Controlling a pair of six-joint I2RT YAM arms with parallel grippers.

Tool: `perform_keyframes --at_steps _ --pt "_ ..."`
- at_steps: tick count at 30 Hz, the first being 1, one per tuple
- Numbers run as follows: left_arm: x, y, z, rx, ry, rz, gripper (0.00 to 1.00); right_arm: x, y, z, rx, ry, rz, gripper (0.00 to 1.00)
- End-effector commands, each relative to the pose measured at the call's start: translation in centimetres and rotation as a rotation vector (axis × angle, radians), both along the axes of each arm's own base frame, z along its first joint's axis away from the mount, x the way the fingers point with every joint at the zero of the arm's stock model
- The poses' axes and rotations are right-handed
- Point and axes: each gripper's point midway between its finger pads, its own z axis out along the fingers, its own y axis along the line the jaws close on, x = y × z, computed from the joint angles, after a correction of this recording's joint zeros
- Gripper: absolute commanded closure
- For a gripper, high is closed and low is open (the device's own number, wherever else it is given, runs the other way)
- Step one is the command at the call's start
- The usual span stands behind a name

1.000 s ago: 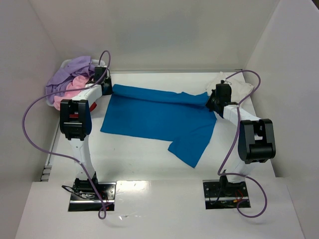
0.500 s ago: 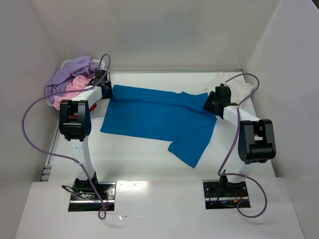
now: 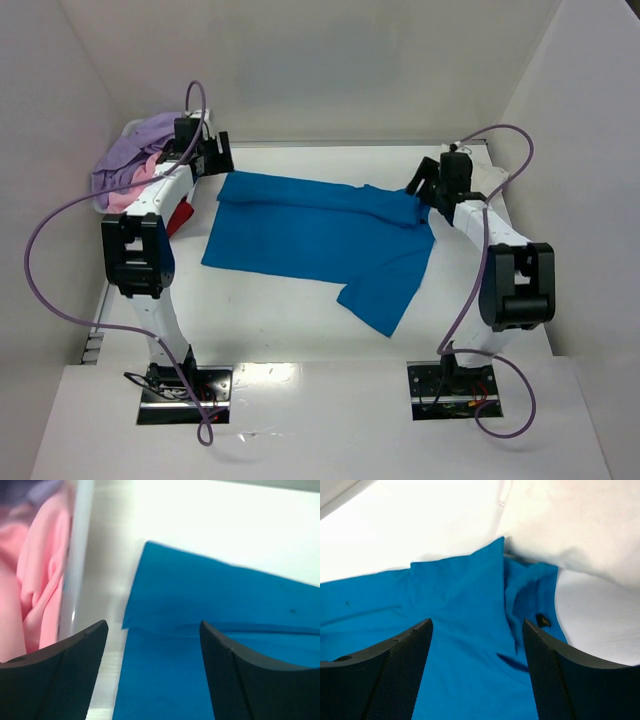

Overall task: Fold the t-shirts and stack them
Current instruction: Fold the flattened tshirt in 1/3 of the way

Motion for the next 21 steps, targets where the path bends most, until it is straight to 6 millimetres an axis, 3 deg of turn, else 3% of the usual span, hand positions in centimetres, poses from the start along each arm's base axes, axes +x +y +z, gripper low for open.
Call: perform_keyframes --at_steps 1,5,9,10,17,21 --pt "0.7 -2.4 3.6 -0.085 -0.086 -0.128 0.16 2.7 -0.5 0.9 -0.05 -0.039 0.022 0.22" --pt "0.7 -3.5 3.7 -0.122 -0.095 -0.182 0.12 4.0 -0.6 0.7 -0.083 -0.053 0.044 0.22" --pt "0.3 -3.8 2.5 -0.135 -0.068 -0.195 0.08 6.1 -0.3 -0.1 -0.099 -0.042 0.081 0.22" --pt "0.3 -3.8 2.5 -0.135 -0.068 -0.195 0.08 6.4 -0.2 -1.1 -0.102 -0.024 0.097 0.22" --pt "0.2 -3.7 2.1 -0.131 -0.059 -0.187 0.07 7.6 0.1 -2.7 -0.111 0.0 0.131 0.22" --pt "0.2 -3.7 2.1 -0.131 -0.059 -0.187 0.06 7.8 0.4 -3.8 -0.102 0.019 0.145 0.29"
